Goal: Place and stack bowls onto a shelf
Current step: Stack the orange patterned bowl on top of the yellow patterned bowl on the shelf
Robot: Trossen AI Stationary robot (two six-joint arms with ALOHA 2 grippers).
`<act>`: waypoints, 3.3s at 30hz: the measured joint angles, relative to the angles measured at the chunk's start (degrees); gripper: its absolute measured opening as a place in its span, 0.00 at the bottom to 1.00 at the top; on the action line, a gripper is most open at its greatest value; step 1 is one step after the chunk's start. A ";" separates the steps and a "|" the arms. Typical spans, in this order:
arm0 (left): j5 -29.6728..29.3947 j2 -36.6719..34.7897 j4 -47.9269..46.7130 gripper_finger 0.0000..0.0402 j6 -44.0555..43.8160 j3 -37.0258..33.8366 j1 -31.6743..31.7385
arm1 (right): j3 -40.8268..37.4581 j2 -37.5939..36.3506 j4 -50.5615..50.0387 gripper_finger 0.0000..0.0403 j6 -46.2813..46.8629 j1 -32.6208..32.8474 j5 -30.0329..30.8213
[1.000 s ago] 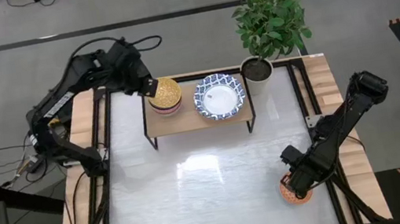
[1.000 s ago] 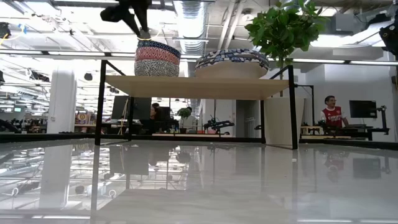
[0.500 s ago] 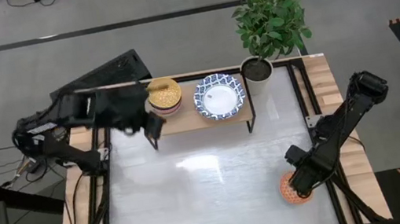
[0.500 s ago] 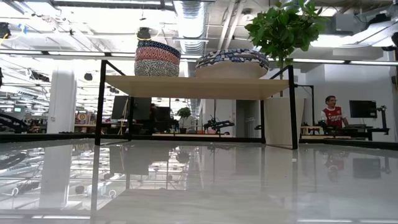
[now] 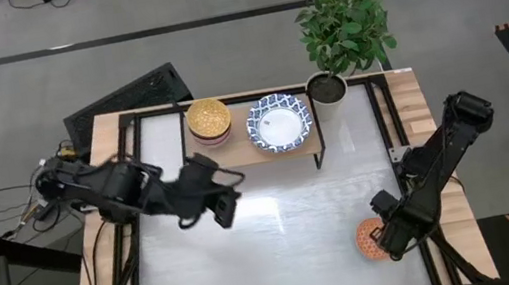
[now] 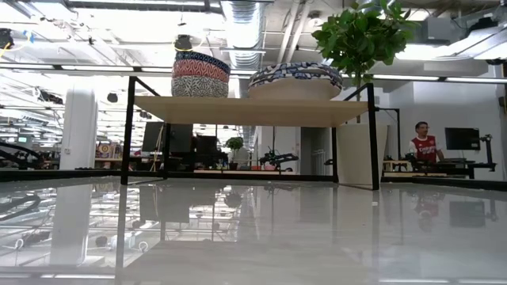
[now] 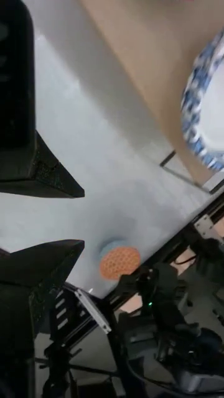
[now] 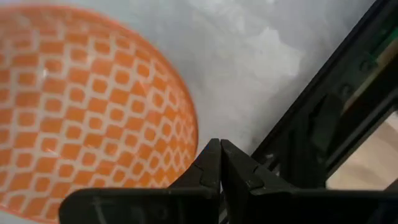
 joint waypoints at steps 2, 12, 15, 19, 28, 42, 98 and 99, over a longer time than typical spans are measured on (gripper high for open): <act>0.03 1.40 1.60 0.25 -0.01 -0.02 -0.77 | -0.07 0.94 1.83 0.07 0.47 0.59 -1.43; -0.13 4.36 8.44 0.25 -0.05 -0.02 -3.44 | -0.01 7.74 13.78 0.08 -2.78 0.39 -4.42; -0.17 4.36 8.40 0.25 -0.95 -0.02 -4.16 | 0.00 8.58 17.71 0.08 -7.13 -2.15 -4.32; -2.18 4.36 8.35 0.25 -2.14 -0.02 -5.45 | 0.02 9.02 19.82 0.07 -14.90 -7.25 -1.80; -8.26 4.51 5.80 0.25 -7.59 -0.02 -8.72 | -0.01 9.02 31.02 0.08 -35.87 -21.96 2.25; -11.79 11.73 9.34 0.25 -20.24 -8.85 -10.52 | 0.56 6.05 30.91 0.08 -45.23 -26.74 7.74; 22.90 32.22 24.48 0.01 -6.87 -7.71 0.60 | 0.50 5.46 14.88 0.08 -37.55 -17.72 12.96; 22.90 30.99 22.72 0.01 -6.24 -7.11 0.60 | 0.50 5.46 14.86 0.08 -37.55 -17.72 12.96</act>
